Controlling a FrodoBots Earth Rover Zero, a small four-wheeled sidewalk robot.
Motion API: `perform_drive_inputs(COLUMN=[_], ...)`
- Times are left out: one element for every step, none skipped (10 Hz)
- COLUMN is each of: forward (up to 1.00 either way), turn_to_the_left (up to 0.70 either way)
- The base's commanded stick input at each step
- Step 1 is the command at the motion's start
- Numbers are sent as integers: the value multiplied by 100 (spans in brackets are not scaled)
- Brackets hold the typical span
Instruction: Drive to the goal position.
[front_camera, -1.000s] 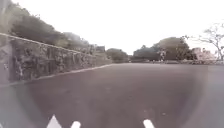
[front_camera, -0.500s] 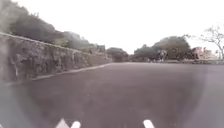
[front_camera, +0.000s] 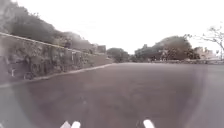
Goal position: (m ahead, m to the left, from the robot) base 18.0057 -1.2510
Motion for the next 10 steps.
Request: perform_drive_inputs(forward=[50,50,50,50,50,50,50,50,50,50], turn_to_the_left=[0,0,0,0,0,0,0,0,0,0])
